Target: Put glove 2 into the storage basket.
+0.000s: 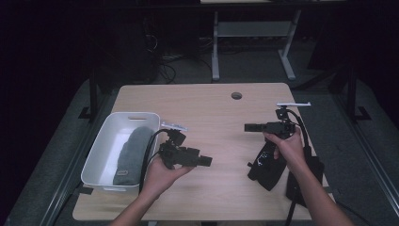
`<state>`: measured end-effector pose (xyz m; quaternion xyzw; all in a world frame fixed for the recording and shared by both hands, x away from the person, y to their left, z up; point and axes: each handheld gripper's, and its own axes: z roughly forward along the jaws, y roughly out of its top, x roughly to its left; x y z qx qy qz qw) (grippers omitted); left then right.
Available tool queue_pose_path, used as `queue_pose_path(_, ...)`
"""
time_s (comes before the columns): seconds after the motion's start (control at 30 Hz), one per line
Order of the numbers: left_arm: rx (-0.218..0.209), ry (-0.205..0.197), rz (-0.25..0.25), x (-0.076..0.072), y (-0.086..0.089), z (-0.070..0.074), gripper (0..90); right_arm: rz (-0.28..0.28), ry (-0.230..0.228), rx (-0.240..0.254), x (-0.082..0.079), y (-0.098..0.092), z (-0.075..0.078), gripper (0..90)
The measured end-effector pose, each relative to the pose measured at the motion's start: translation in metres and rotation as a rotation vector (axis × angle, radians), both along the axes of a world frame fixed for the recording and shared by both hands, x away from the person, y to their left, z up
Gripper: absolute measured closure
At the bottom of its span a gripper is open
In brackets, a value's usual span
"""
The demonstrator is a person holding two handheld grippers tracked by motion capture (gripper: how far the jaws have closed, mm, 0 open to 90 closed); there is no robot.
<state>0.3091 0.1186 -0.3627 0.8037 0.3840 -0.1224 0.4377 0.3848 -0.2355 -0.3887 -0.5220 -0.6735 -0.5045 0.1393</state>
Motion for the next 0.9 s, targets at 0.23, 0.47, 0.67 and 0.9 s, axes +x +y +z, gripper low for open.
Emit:
queue_pose_path(0.23,0.012,-0.003,-0.037,0.002,-0.017,-0.007,23.9,-0.028,0.014,-0.003,-0.008,-0.021,-0.006,45.8)
queue_pose_path(0.47,0.017,0.000,-0.056,0.002,-0.034,-0.016,23.7,-0.058,0.027,-0.003,-0.019,-0.045,-0.014,45.4)
queue_pose_path(0.67,0.019,0.008,-0.071,0.002,-0.047,-0.021,23.7,-0.085,0.039,0.001,-0.028,-0.062,-0.022,44.9)
queue_pose_path(0.9,0.019,0.012,-0.092,0.002,-0.058,-0.027,23.7,-0.106,0.050,-0.010,-0.037,-0.076,-0.032,44.4)
